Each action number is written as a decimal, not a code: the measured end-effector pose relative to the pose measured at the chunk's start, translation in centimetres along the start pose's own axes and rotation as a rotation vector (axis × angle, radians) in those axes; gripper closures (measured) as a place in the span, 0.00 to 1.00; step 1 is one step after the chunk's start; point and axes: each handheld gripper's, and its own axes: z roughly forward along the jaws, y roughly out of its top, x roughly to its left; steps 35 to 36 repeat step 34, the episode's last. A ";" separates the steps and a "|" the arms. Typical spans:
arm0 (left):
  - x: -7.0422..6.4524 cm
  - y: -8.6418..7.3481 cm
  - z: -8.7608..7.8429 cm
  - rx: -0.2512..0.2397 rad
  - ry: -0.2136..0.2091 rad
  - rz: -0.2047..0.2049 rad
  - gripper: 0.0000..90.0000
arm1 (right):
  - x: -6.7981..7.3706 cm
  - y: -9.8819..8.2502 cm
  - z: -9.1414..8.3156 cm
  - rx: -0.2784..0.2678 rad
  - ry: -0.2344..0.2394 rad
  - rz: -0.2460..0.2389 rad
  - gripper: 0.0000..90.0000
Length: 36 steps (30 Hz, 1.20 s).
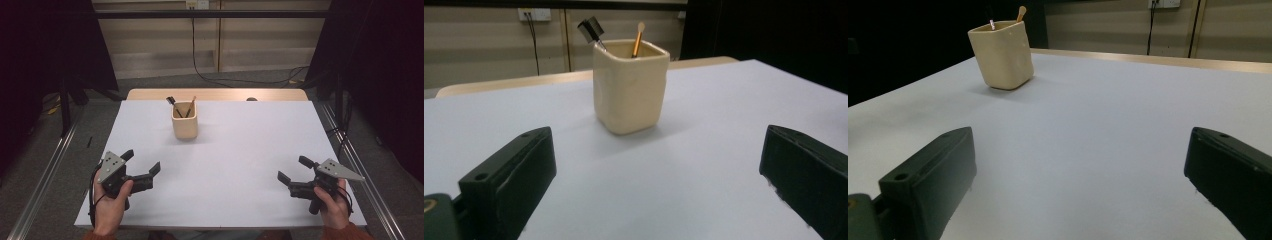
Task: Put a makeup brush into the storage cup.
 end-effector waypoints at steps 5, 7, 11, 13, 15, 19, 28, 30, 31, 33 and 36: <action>-0.4 -0.3 -1.0 0.003 -0.010 0.013 0.02 | 0.0 0.0 0.0 0.004 -0.002 -0.003 0.00; -0.5 -0.7 -1.3 -0.003 -0.011 0.000 0.02 | 0.0 0.0 -0.1 0.004 0.000 -0.001 0.00; -0.5 -1.2 -1.7 0.005 -0.019 -0.012 0.02 | 0.0 -0.1 -0.1 0.008 -0.002 0.002 0.00; -0.3 -1.5 -1.9 0.011 -0.014 -0.011 0.02 | 0.0 -0.1 -0.1 0.008 0.000 0.002 0.00; -0.2 -1.9 -2.1 0.014 -0.013 -0.024 0.02 | 0.0 -0.1 -0.1 0.006 0.000 -0.001 0.00; -0.2 -2.2 -2.8 -0.008 -0.016 -0.026 0.02 | 0.1 -0.1 -0.4 0.000 -0.002 -0.001 0.00; 0.2 -2.5 -3.6 -0.047 -0.001 -0.042 0.02 | 0.2 0.1 -0.5 -0.011 0.004 -0.012 0.00; 0.2 -2.5 -3.6 -0.048 -0.001 -0.039 0.02 | 0.2 0.1 -0.5 -0.022 0.003 -0.014 0.00; 0.2 -2.5 -3.6 -0.049 -0.002 -0.037 0.02 | 0.2 0.1 -0.5 -0.020 0.003 -0.014 0.00; 0.2 -2.5 -3.4 -0.041 -0.001 -0.035 0.02 | 0.2 0.1 -0.4 -0.013 0.008 -0.018 0.00; 0.2 -2.5 -3.4 -0.040 -0.003 -0.035 0.02 | 0.1 0.1 -0.4 -0.013 0.005 -0.012 0.00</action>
